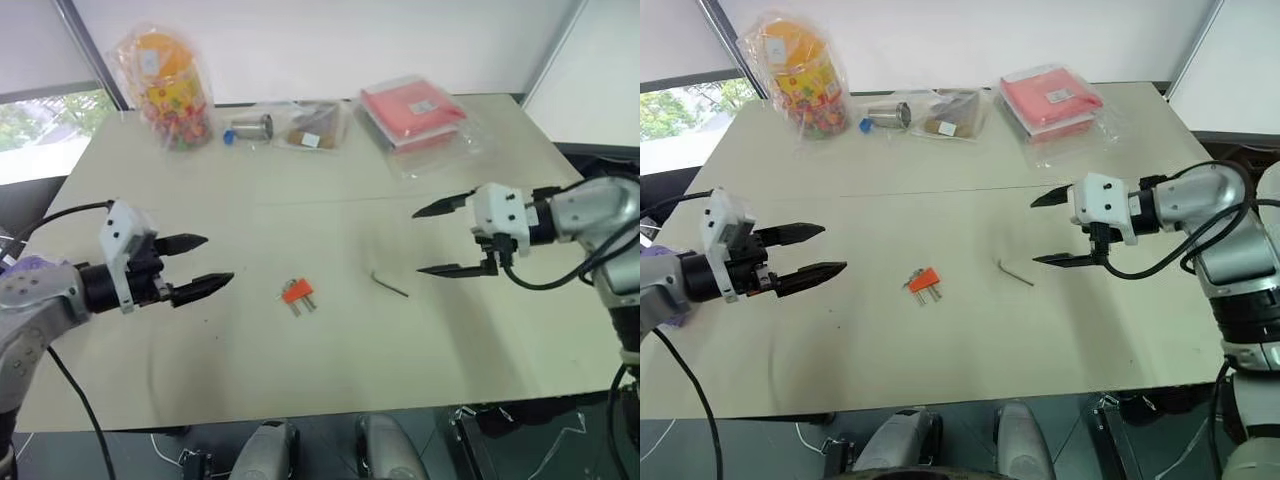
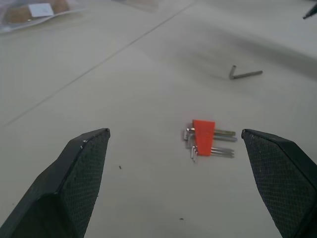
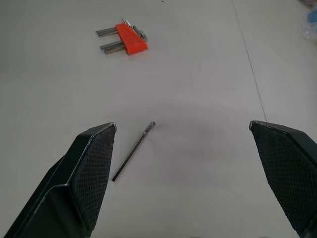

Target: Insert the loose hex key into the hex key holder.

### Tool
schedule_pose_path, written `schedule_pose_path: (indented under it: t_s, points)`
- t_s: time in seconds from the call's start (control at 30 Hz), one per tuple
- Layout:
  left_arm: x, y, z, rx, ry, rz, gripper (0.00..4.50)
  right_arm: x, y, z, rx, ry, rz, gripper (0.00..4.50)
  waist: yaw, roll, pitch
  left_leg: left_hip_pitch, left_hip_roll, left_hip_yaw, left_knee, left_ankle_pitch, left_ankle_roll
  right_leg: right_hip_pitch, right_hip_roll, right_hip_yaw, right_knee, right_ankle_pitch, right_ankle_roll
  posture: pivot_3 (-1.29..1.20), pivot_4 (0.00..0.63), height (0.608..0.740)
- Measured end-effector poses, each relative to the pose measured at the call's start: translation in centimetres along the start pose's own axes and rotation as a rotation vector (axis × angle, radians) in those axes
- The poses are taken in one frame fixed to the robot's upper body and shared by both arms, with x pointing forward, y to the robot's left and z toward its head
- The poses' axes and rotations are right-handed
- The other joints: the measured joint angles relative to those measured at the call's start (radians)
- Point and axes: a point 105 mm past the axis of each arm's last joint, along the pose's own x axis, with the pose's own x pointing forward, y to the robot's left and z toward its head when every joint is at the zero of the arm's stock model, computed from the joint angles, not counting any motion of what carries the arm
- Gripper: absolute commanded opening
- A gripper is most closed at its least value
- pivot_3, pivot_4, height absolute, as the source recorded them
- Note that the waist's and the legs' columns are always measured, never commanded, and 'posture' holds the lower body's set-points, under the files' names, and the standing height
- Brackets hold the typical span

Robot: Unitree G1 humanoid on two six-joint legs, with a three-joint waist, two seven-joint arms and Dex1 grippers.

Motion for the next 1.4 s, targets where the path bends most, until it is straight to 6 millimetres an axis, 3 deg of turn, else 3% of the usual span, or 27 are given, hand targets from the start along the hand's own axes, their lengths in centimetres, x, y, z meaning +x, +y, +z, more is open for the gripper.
schedule_pose_path:
  t_s: [0.27,1.07,1.2,1.4]
  points:
    - [0.1,0.5,0.8,0.007,-0.019,0.019,4.44,1.0,-0.3,0.7,-0.013,-0.042,0.002,4.50,0.002,0.000,0.000,-0.001,0.000,0.000,0.000,0.000,0.000,-0.001,-0.001,0.000,0.000,0.000,0.000,0.00,0.150,0.740]
    - [0.2,0.6,0.1,-0.026,-0.018,0.042,4.44,2.0,-1.2,1.5,-0.020,-0.087,-0.030,4.50,0.000,0.000,0.001,-0.002,0.000,0.000,0.000,0.000,-0.001,-0.002,-0.001,0.000,0.001,0.000,0.000,0.00,0.150,0.740]
    - [0.4,1.0,-0.1,-0.022,-0.039,0.085,4.44,4.1,-0.7,2.0,-0.033,-0.127,-0.003,4.50,0.000,0.000,0.001,-0.002,0.000,0.000,0.000,0.001,-0.002,-0.003,-0.001,0.000,0.001,0.000,0.000,0.00,0.150,0.740]
    - [0.7,1.1,-0.4,-0.041,-0.073,0.138,4.44,9.2,0.7,1.8,-0.050,-0.178,0.077,4.50,0.000,0.000,0.001,-0.002,-0.001,0.001,0.000,0.003,-0.005,-0.003,-0.001,0.000,0.001,0.000,0.000,0.00,0.150,0.740]
